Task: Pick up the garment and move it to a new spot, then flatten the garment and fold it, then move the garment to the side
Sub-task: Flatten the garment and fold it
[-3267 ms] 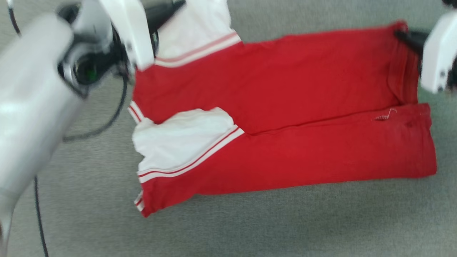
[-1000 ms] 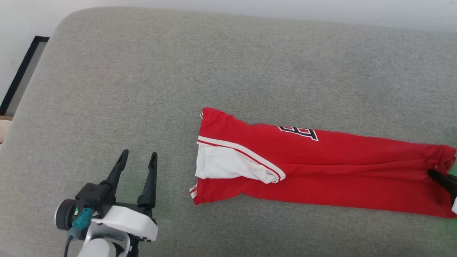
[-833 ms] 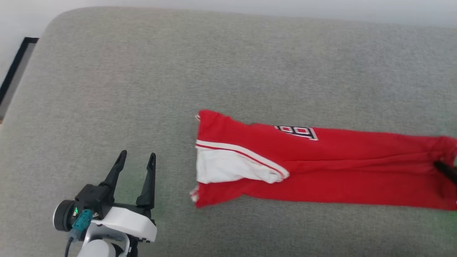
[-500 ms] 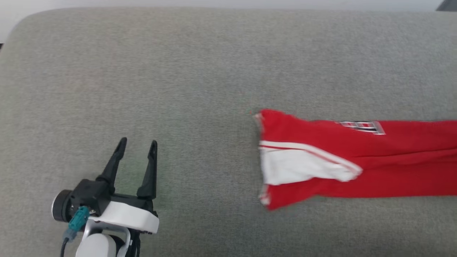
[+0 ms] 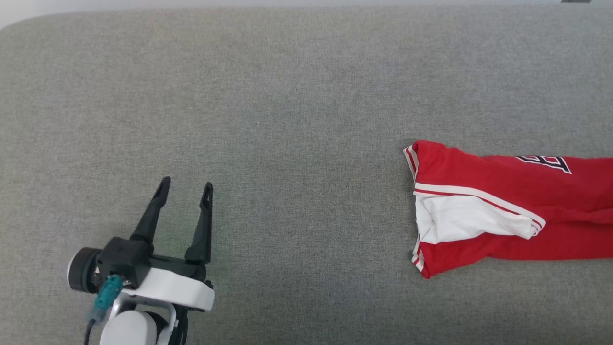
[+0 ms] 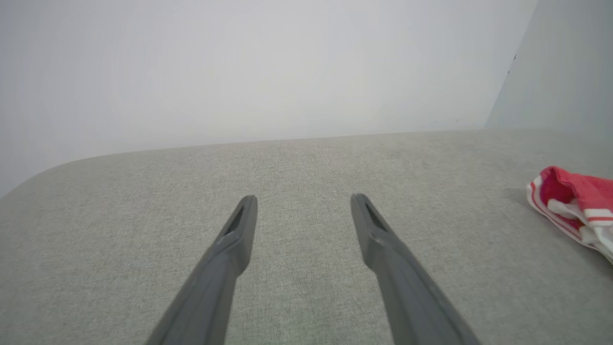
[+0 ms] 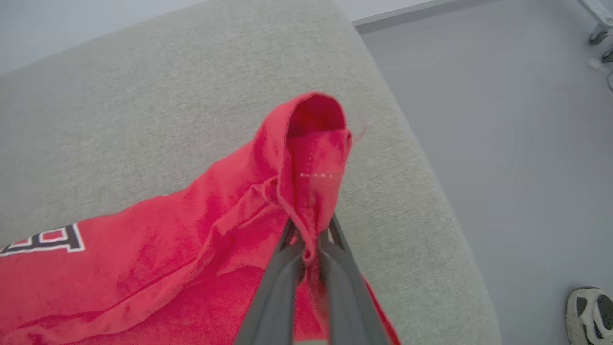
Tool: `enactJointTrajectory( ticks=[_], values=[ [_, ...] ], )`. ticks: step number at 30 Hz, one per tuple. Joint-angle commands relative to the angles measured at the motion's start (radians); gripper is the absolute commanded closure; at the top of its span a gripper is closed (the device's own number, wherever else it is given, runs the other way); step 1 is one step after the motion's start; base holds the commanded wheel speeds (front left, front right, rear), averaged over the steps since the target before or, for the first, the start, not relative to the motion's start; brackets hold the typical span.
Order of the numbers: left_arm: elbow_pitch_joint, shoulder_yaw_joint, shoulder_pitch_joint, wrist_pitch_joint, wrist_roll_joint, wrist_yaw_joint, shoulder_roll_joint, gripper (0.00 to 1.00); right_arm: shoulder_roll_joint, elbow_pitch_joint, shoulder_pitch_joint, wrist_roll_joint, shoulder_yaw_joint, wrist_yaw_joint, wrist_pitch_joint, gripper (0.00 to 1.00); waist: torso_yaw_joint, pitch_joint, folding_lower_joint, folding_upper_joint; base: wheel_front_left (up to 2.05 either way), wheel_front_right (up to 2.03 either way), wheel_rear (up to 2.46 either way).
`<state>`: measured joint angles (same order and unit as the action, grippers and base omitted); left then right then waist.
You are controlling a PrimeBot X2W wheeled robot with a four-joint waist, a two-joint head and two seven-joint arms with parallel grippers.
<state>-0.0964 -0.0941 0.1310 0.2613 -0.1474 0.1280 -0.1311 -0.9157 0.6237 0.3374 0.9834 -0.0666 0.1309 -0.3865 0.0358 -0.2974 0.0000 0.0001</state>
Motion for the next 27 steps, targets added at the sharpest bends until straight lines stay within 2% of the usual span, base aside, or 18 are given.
enactJointTrajectory(
  ticks=[1,8,15,22,27],
  values=[
    [-0.009,-0.005,-0.012,0.005,0.017,0.003,0.001,0.00,0.016,-0.032,-0.015,-0.006,0.015,-0.001,-0.007,1.00,0.000,0.010,0.0000,-0.0001,0.00,0.00,0.00],
    [-0.023,-0.018,-0.039,0.005,0.017,0.003,0.021,0.00,0.050,-0.273,-0.085,-0.032,0.112,-0.001,-0.057,1.00,0.021,0.046,0.0000,-0.0001,0.00,0.00,0.00],
    [-0.040,-0.039,-0.062,0.005,0.000,0.003,0.031,0.00,0.101,-0.540,-0.140,-0.034,0.198,-0.001,-0.138,1.00,0.072,0.081,0.0000,-0.0001,0.00,0.00,0.00],
    [-0.057,-0.045,-0.070,0.005,0.003,0.003,0.040,0.00,0.160,-0.676,-0.138,-0.087,0.277,-0.001,-0.211,1.00,0.131,0.093,0.0000,-0.0001,0.00,0.00,0.00],
    [-0.069,-0.051,-0.067,0.005,-0.003,0.003,0.042,0.00,0.211,-0.716,-0.106,-0.123,0.357,-0.001,-0.270,1.00,0.170,0.097,0.0000,-0.0001,0.00,0.00,0.00]
  ],
)
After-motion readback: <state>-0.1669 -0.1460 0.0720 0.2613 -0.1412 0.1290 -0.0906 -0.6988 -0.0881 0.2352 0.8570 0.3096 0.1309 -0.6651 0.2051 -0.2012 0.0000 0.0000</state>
